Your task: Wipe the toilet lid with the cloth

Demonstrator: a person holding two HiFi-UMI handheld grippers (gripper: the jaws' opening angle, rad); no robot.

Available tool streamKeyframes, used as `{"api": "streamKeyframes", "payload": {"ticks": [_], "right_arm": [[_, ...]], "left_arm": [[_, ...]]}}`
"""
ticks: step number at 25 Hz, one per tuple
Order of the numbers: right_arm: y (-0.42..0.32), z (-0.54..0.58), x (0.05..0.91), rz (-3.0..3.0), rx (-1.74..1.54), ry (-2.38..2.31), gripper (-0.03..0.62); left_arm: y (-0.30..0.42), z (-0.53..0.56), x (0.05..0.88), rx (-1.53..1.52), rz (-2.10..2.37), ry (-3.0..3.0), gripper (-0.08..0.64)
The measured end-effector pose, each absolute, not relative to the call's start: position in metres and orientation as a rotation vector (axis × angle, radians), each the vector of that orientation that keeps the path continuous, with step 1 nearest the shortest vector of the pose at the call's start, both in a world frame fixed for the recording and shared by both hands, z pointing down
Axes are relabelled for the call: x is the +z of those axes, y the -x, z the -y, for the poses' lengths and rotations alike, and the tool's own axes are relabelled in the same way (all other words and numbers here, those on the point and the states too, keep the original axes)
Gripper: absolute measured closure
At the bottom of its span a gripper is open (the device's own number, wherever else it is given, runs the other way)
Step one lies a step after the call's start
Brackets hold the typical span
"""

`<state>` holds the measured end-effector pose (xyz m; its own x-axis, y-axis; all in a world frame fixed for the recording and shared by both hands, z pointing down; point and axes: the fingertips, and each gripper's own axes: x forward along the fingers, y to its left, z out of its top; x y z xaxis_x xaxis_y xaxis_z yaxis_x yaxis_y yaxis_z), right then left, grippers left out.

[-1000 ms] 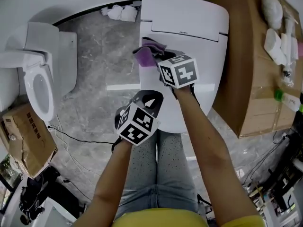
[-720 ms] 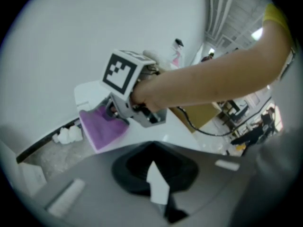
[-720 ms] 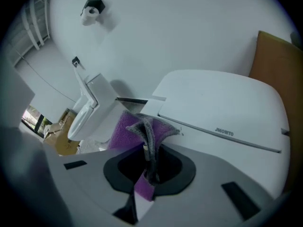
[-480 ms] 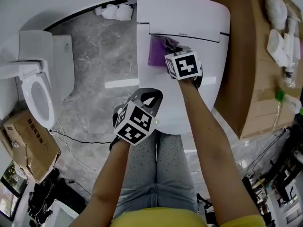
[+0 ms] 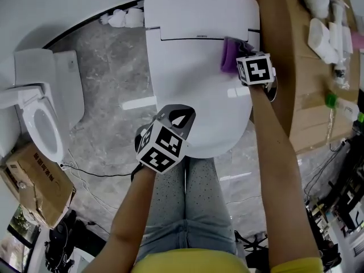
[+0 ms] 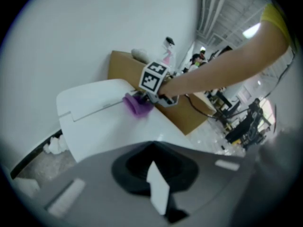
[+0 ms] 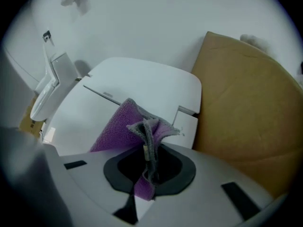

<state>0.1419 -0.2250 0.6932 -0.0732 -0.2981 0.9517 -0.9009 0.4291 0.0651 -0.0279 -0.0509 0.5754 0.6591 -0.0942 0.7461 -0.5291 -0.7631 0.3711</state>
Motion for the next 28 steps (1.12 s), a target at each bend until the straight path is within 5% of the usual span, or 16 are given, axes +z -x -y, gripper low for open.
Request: {"api": "streamKeyframes", "payload": {"ticks": [13, 28], "right_arm": [[-0.188, 0.190, 0.670, 1.531, 0.782, -1.389, 0.545], [0.038, 0.078, 0.585, 2.178, 0.872, -0.754, 0.545]], "left_arm": [[0.023, 0.033, 0.571, 1.032, 0.488, -2.295, 0.563], [0.030, -0.013, 0.553, 0.996, 0.566, -2.283, 0.562]]}}
